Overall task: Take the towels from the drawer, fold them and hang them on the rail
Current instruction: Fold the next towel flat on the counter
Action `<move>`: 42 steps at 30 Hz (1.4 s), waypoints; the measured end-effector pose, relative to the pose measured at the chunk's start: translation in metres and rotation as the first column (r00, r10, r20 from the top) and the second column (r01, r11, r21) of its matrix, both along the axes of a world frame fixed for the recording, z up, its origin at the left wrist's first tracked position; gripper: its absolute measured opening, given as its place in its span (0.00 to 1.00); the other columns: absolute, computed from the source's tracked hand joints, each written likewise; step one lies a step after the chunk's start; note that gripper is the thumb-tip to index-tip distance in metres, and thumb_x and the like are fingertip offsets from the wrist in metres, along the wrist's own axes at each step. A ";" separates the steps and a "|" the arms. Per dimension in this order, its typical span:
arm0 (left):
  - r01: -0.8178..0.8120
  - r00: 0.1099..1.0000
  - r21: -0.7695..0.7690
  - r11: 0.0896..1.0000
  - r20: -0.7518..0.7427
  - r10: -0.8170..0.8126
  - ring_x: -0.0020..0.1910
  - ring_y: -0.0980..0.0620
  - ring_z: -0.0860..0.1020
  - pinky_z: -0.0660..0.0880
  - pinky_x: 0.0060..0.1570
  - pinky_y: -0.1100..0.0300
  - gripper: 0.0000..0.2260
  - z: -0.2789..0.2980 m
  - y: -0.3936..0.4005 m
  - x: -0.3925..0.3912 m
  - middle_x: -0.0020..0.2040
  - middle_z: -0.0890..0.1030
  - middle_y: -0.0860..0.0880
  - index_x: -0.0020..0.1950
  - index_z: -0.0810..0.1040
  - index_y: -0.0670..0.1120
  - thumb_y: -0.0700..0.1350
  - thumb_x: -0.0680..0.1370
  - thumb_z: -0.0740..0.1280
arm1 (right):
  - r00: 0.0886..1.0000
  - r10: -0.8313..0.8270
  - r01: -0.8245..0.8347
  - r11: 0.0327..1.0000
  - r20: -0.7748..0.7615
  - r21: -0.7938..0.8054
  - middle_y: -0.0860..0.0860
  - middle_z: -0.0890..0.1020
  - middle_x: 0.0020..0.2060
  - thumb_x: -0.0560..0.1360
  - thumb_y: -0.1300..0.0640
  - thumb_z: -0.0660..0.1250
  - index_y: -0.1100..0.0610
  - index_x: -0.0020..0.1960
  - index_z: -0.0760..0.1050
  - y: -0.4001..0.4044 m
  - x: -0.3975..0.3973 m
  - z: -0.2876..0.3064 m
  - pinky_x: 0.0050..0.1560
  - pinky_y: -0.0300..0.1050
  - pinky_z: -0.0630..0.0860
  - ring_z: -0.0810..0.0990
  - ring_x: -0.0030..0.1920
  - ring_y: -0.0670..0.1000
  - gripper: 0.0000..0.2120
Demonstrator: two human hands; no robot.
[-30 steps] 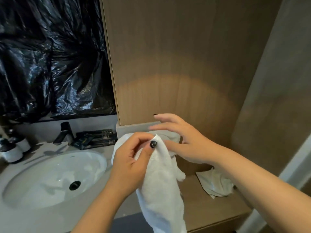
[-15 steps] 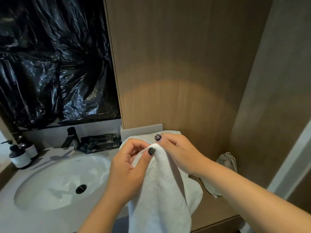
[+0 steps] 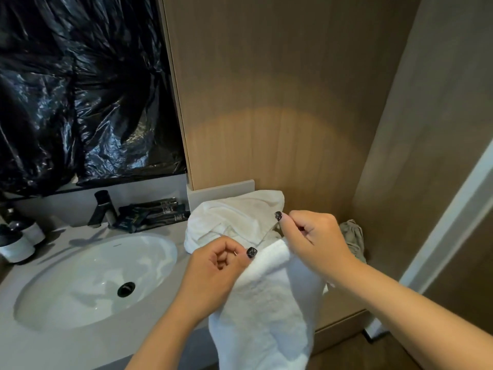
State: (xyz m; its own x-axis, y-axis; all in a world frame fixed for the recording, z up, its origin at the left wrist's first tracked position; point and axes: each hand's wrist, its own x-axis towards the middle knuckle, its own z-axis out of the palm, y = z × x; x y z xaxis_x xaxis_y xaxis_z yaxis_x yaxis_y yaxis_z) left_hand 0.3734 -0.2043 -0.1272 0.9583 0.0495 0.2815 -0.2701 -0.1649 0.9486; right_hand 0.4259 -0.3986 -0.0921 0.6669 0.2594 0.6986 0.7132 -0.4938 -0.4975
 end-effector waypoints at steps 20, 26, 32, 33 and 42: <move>0.095 0.979 -0.006 0.995 0.184 -0.093 0.34 0.62 0.70 0.67 0.38 0.71 0.11 0.006 -0.017 -0.016 0.33 0.74 0.60 0.40 0.75 0.46 0.48 0.79 0.61 | 0.875 0.142 -0.177 0.984 -0.463 -0.033 0.45 0.74 0.29 0.78 0.35 0.51 0.50 0.35 0.70 0.036 -0.021 -0.018 0.40 0.52 0.69 0.70 0.33 0.46 0.23; -0.008 0.996 -0.197 0.980 0.083 0.025 0.31 0.56 0.65 0.64 0.32 0.66 0.14 0.007 -0.002 -0.024 0.31 0.68 0.51 0.34 0.70 0.45 0.51 0.77 0.63 | 0.967 -0.071 0.101 0.988 -0.244 0.114 0.46 0.64 0.23 0.79 0.52 0.61 0.48 0.25 0.58 0.046 -0.017 -0.007 0.33 0.55 0.67 0.65 0.29 0.48 0.25; -0.059 0.998 -0.108 0.992 -0.019 0.058 0.28 0.59 0.58 0.57 0.29 0.67 0.22 -0.014 0.005 -0.030 0.28 0.61 0.57 0.27 0.66 0.51 0.41 0.81 0.65 | 0.938 -0.254 0.259 0.966 0.235 0.010 0.43 0.58 0.26 0.79 0.53 0.60 0.47 0.30 0.55 0.015 -0.003 0.022 0.28 0.40 0.54 0.60 0.26 0.48 0.21; -0.069 0.997 -0.105 0.992 -0.022 0.067 0.29 0.59 0.58 0.57 0.29 0.67 0.22 -0.016 0.008 -0.030 0.28 0.61 0.56 0.27 0.66 0.52 0.42 0.81 0.65 | 0.925 -0.293 0.299 0.954 0.241 0.013 0.43 0.58 0.26 0.79 0.54 0.61 0.47 0.30 0.55 0.008 0.001 0.024 0.27 0.41 0.55 0.60 0.25 0.48 0.22; -0.143 0.981 0.106 0.984 0.149 0.127 0.29 0.59 0.64 0.62 0.31 0.66 0.17 -0.001 0.014 -0.033 0.27 0.67 0.57 0.32 0.68 0.52 0.60 0.75 0.61 | 0.865 0.158 -0.263 0.951 -0.475 -0.162 0.42 0.74 0.34 0.66 0.45 0.73 0.42 0.44 0.77 -0.005 -0.007 0.014 0.39 0.40 0.71 0.72 0.35 0.42 0.08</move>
State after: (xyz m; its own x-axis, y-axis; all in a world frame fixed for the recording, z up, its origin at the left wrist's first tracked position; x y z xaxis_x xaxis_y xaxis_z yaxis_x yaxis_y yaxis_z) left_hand 0.3408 -0.1907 -0.1278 0.8953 0.1350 0.4246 -0.3674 -0.3154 0.8749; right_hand 0.4185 -0.4041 -0.0776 0.8067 0.5377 0.2451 0.5350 -0.4886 -0.6892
